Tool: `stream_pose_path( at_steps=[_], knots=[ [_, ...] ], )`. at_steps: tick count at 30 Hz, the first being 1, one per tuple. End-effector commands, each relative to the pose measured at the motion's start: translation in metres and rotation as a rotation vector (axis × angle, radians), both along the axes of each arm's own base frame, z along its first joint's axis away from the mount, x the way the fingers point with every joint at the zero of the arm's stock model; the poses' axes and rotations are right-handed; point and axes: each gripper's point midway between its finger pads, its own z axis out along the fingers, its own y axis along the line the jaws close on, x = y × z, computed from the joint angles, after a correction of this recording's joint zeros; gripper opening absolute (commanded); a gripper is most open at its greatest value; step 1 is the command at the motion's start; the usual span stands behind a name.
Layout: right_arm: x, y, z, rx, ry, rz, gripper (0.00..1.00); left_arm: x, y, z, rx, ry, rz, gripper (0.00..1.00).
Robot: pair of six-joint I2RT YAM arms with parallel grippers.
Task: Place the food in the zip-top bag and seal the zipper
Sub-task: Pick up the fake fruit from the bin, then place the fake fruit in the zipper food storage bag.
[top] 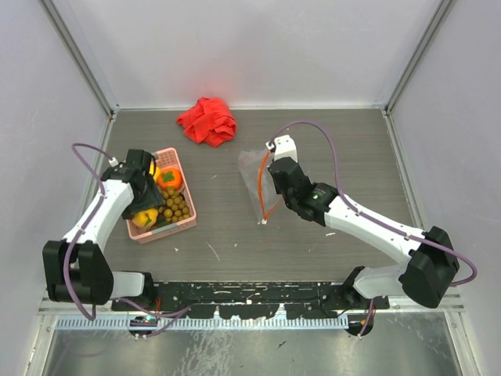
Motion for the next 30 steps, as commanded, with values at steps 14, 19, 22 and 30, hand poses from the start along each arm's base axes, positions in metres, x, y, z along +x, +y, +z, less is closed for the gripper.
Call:
stream_pose_path(
  at_steps=[14,19,22,30],
  knots=[
    [0.008,0.033,0.038,0.06,0.015,0.069,0.0,0.031,-0.086,0.124,-0.376,-0.481,-0.242,0.33],
    [0.012,0.048,0.036,0.055,0.051,0.092,0.01,0.034,-0.132,0.151,-0.492,-0.591,-0.391,0.32],
    [0.012,0.063,0.036,0.072,0.072,0.128,0.01,0.033,-0.157,0.165,-0.576,-0.643,-0.453,0.32],
    [0.011,0.096,0.038,0.129,0.107,0.216,0.01,0.026,-0.198,0.196,-0.722,-0.754,-0.561,0.31]
  ],
)
